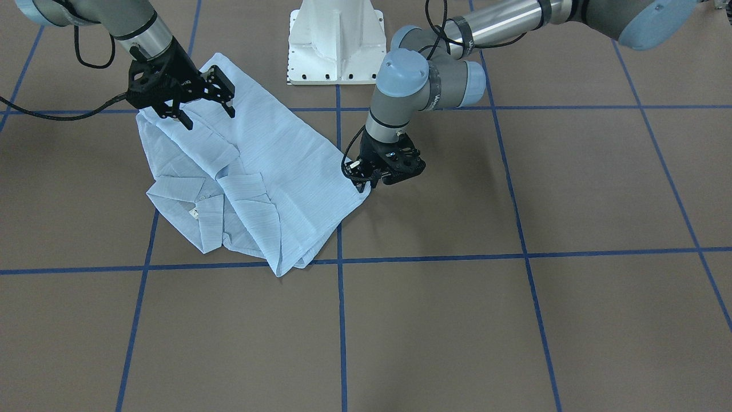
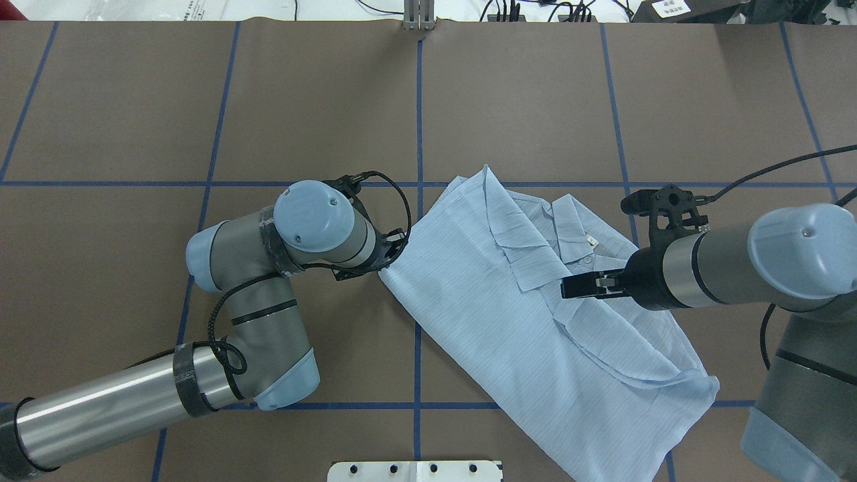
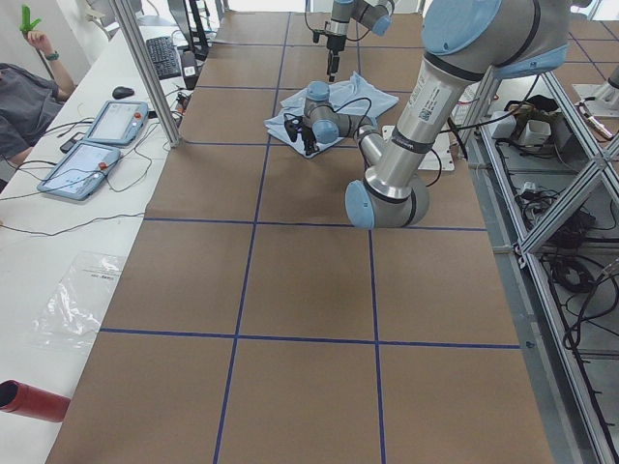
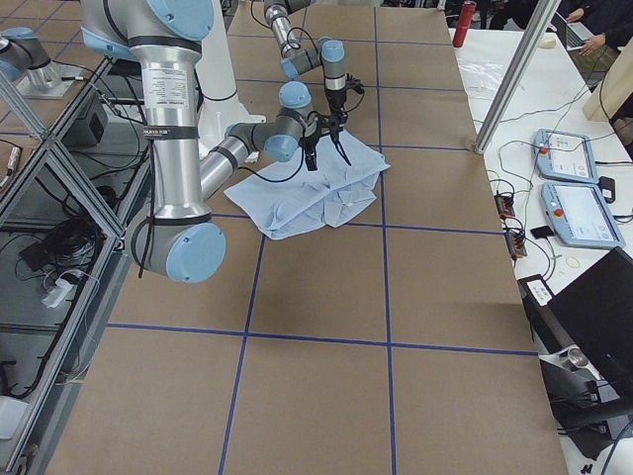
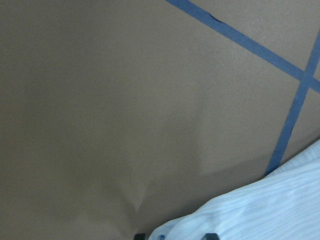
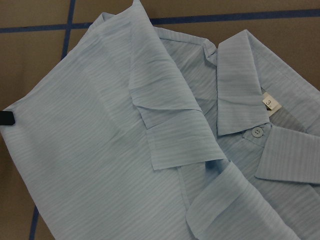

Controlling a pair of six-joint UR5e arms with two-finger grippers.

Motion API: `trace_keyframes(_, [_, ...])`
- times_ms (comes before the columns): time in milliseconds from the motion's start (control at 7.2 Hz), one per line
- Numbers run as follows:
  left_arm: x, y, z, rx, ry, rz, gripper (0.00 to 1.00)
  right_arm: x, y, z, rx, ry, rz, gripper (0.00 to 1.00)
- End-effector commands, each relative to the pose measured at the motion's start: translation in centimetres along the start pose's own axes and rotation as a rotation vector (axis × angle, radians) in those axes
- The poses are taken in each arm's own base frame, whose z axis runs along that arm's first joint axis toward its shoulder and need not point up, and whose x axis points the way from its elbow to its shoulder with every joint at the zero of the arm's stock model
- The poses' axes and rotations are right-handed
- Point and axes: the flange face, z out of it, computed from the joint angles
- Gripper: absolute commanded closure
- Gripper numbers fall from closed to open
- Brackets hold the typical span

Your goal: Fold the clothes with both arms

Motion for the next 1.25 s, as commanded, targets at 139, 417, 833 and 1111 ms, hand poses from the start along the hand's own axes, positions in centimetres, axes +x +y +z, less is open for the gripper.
trace_keyframes(139, [-0.2,-5.3,-1.8,0.063,0.010,-0.034,1.00,0.6,-0.3,0.6,-0.001,0.015,0.009,0.00])
trace_keyframes(417, [-0.8,-11.8,-2.5,0.132,-0.009,0.008,1.00,0.7,-0.6,0.4,0.006,0.015,0.011,0.00])
trace_keyframes(833, [3.7,-20.2,1.8,0.287,0.084,0.034,1.00,0.9,-1.1,0.0,0.019,0.016,0.019,0.00])
trace_keyframes(1111, [6.0,-21.5,2.0,0.368,0.178,0.051,1.00,1.3,-1.5,0.0,0.027,0.023,0.026,0.00])
